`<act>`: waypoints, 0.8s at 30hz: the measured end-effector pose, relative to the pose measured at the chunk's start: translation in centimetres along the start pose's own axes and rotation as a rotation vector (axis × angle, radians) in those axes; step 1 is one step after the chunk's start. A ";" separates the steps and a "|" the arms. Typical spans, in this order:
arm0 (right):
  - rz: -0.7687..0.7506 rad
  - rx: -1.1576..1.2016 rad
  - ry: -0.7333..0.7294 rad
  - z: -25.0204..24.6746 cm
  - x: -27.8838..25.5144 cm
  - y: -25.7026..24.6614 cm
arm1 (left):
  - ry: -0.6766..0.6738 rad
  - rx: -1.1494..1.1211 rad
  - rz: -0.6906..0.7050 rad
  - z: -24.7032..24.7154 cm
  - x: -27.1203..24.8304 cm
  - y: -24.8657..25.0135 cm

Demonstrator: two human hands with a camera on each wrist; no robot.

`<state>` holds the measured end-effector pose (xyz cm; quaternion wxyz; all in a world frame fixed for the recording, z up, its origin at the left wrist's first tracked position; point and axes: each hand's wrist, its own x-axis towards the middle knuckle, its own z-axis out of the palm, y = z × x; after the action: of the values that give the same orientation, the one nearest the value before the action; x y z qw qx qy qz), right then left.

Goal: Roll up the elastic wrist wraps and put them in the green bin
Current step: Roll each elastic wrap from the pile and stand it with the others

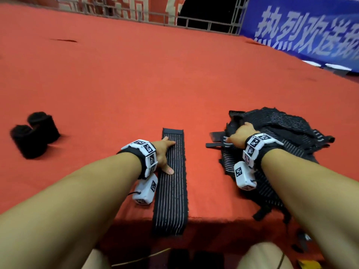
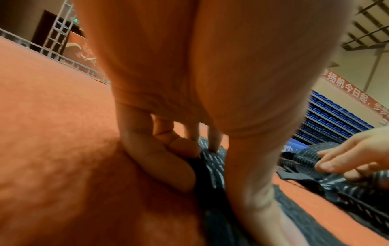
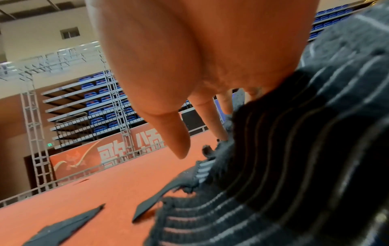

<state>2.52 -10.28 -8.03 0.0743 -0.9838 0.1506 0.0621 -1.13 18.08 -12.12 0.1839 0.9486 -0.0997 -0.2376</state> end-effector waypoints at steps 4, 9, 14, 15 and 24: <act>0.017 -0.049 -0.024 1.0 0.4 0.2 | 0.007 -0.029 -0.002 0.1 0.1 -0.4; 0.107 -0.036 0.000 1.6 0.6 0.0 | 0.003 -0.032 -0.001 0.1 0.2 -0.4; 0.170 0.019 0.050 2.4 0.8 0.0 | -0.001 -0.031 -0.003 0.1 0.1 -0.5; 0.170 0.038 0.052 2.3 0.5 0.1 | -0.002 -0.031 -0.003 0.1 0.1 -0.4; 0.167 0.012 0.026 1.6 0.4 0.0 | -0.002 -0.034 -0.001 0.1 -0.4 -0.3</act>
<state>2.76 -10.14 -9.62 0.0726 -0.9681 0.2334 0.0544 -1.51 18.50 -12.13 0.1998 0.9451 -0.0952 -0.2403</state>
